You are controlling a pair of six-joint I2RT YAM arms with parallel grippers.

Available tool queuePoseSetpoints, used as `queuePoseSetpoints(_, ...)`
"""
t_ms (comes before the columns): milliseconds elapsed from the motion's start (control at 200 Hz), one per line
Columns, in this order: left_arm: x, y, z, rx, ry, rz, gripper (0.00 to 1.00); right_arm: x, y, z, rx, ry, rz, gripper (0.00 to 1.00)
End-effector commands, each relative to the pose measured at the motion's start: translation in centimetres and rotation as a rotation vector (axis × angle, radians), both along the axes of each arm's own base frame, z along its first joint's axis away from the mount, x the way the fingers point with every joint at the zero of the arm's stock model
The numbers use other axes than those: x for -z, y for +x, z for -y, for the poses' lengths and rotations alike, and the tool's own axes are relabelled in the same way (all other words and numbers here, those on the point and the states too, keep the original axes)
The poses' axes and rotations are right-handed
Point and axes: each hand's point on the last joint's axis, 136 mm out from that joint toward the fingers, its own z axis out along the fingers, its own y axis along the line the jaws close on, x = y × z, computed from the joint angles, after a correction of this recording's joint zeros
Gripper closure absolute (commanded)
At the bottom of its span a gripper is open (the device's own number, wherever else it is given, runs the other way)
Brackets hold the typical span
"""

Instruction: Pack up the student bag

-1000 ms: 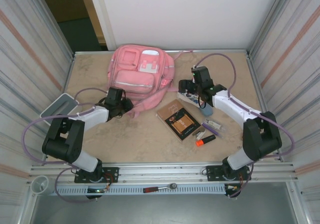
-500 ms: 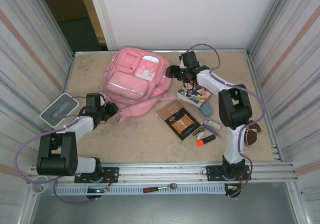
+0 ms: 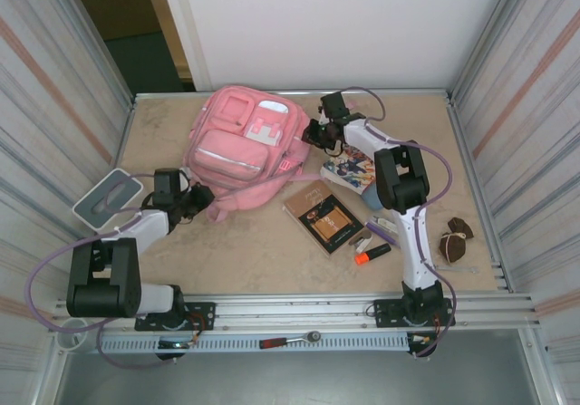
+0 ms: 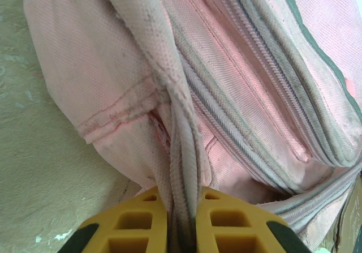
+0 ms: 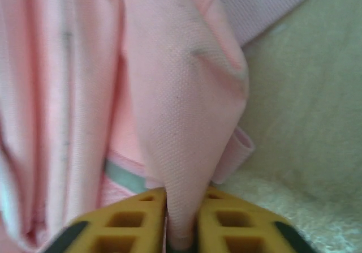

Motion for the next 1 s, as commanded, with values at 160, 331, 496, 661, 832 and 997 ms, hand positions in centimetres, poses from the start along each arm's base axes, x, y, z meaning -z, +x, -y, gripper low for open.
queuePoseSetpoints(160,-4.2,4.5,-0.7,-0.038,-0.024,0.141,0.9,-12.4,-3.4,-1.8,-0.033,0.304,0.129,1.0)
queuePoseSetpoints(331,-6.1,8.1,-2.5,-0.091,-0.045,0.175,0.7,-16.1,-6.5,-2.2,0.086,0.443,0.179,1.0)
queuePoseSetpoints(496,-7.8,8.1,-4.9,-0.161,-0.036,0.204,0.42,-17.7,-8.8,-3.7,0.167,0.502,0.213,1.0)
queuePoseSetpoints(661,-9.7,4.7,-5.8,-0.186,0.048,0.237,0.3,-18.7,-10.4,-4.6,0.248,0.529,0.259,1.0)
queuePoseSetpoints(832,-11.5,0.3,-4.2,-0.127,0.101,0.265,0.2,-18.9,-11.0,-5.2,0.284,0.537,0.288,1.0)
queuePoseSetpoints(997,-10.5,-2.9,-1.1,-0.048,0.134,0.225,0.11,-18.7,-10.7,-4.6,0.304,0.512,0.309,1.0)
